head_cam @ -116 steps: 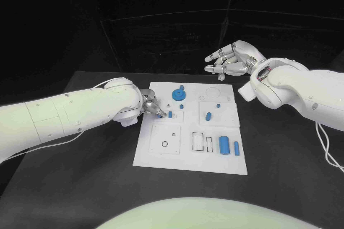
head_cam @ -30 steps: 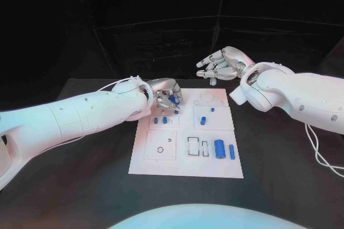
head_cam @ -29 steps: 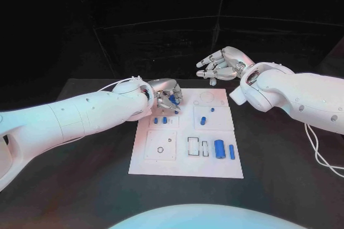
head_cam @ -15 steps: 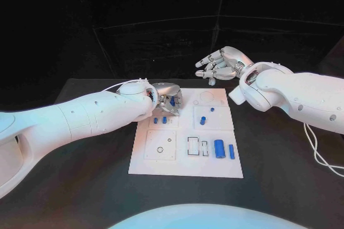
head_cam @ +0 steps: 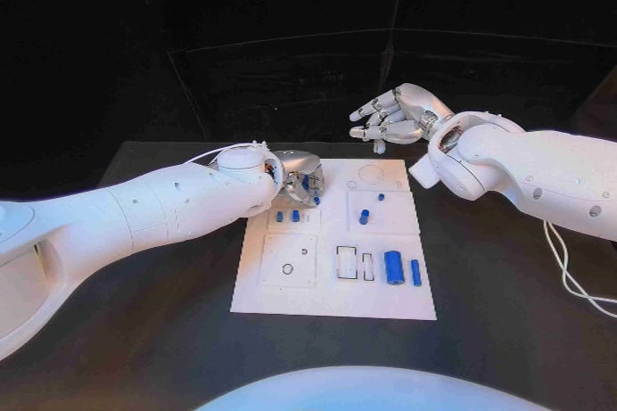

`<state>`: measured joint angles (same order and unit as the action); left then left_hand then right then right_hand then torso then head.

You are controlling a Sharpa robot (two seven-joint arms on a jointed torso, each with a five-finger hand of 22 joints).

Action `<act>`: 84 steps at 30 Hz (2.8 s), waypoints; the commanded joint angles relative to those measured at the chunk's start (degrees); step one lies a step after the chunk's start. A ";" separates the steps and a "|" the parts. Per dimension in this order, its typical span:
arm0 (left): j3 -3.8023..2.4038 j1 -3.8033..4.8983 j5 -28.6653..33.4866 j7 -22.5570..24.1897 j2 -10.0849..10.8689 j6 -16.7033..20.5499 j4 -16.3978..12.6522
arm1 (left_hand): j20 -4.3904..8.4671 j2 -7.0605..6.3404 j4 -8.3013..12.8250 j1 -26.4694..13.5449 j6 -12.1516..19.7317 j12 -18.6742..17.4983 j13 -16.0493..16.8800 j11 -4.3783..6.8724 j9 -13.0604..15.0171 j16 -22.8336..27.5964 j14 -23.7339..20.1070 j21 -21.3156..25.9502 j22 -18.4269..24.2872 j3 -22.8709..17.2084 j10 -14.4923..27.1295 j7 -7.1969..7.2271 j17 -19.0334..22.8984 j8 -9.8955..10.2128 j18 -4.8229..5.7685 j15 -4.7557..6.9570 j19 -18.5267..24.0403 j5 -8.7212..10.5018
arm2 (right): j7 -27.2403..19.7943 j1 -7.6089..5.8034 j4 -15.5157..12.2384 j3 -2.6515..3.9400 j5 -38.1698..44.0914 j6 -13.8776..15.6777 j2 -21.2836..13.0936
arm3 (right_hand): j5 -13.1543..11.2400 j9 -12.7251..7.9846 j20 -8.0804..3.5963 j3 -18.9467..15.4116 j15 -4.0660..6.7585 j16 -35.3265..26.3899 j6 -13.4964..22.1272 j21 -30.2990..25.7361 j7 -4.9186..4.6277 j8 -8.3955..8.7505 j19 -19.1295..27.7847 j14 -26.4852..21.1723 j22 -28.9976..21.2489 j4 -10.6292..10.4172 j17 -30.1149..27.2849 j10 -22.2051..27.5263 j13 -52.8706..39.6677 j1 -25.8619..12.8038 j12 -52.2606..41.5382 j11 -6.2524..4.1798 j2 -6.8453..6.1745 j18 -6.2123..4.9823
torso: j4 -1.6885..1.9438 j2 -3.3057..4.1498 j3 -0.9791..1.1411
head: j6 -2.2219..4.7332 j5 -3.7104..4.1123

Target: Assemble the parts on the task board

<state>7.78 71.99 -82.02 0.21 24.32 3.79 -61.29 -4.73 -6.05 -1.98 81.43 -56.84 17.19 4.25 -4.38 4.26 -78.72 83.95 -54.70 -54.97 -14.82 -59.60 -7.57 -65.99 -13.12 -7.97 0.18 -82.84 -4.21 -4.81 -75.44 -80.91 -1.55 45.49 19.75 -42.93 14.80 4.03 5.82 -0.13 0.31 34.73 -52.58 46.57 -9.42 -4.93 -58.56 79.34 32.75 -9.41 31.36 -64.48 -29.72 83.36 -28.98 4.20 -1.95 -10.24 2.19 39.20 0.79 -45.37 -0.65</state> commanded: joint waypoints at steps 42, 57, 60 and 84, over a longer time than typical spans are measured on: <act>0.02 -0.31 -0.66 -1.46 -0.62 -2.89 -0.17 | -0.05 -0.18 0.48 -1.66 -0.53 -2.92 -0.50 -0.04 -0.28 -0.24 1.60 -1.62 -1.82 -3.08 -1.77 -0.17 1.01 3.14 0.91 0.48 -0.49 0.04 | -0.64 -0.10 0.10 0.04 -0.09 -0.52 0.40 | 0.37 -0.04 0.41 0.08 -0.23 -0.45 0.35 -0.49 -0.02 -0.40 -0.15 0.17 -0.11 -0.35 0.10 0.46 0.12 -0.07 0.04 0.09 0.09 -0.27 | 0.01 0.01 0.02 | -0.51 0.14; 0.02 -0.31 -0.66 -0.82 -0.62 -2.28 -0.45 | 0.17 0.24 0.75 -1.95 -2.48 -3.24 -0.41 0.41 -0.03 -0.41 1.62 -2.35 -2.70 -4.43 -3.63 0.26 1.12 3.27 1.01 0.82 -0.62 0.04 | -0.64 -0.10 0.17 0.04 -0.09 -0.62 0.50 | 0.37 -0.04 0.41 0.08 -0.23 -0.45 0.35 -0.49 -0.02 -0.40 -0.15 0.17 -0.11 -0.35 0.10 0.46 0.12 -0.07 0.04 0.09 0.09 -0.27 | 0.00 -0.01 0.00 | -0.67 0.16; 0.02 -0.31 -0.66 -0.81 -0.61 -2.21 -0.47 | 0.17 0.24 0.75 -1.95 -2.48 -3.24 -0.41 0.41 -0.03 -0.41 1.62 -2.35 -2.70 -4.43 -3.63 0.26 1.12 3.27 1.01 0.82 -0.62 0.04 | -0.66 -0.10 0.18 0.04 -0.09 -0.64 0.51 | 0.37 -0.04 0.41 0.08 -0.23 -0.45 0.35 -0.49 -0.02 -0.40 -0.15 0.17 -0.11 -0.35 0.10 0.46 0.12 -0.07 0.04 0.09 0.09 -0.27 | -0.02 -0.02 0.00 | -0.68 0.13; 0.00 -0.35 0.19 0.38 0.27 2.09 -1.26 | 0.84 2.15 3.78 -0.46 -6.30 -4.28 -0.06 1.16 0.38 -0.90 1.69 -4.40 -5.04 -10.21 -8.06 0.45 1.02 3.41 1.40 1.46 -0.97 0.55 | -0.74 -0.10 0.20 0.04 -0.09 -0.65 0.56 | 0.38 -0.02 0.41 0.10 -0.22 -0.53 0.28 -0.57 -0.01 -0.48 -0.19 0.22 -0.15 -0.38 0.15 0.45 0.17 -0.01 -0.02 0.08 0.13 -0.27 | 0.02 -0.02 -0.03 | -0.49 0.26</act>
<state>7.74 71.69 -82.37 -0.54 24.39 4.27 -62.25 -4.09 -4.27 1.81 81.34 -62.69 13.25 4.16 -3.17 4.60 -79.40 83.95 -58.92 -59.99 -24.61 -67.17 -7.08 -64.96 -9.76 -7.11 1.44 -83.49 -3.76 -4.96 -75.43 -80.65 -1.56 45.49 19.37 -42.40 14.80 4.03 5.82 -0.13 0.31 34.48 -52.58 46.31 -9.42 -5.11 -58.56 79.34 32.67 -9.41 31.44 -64.48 -29.62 83.36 -28.98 4.20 -1.95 -10.24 2.19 39.17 0.79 -45.87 -0.39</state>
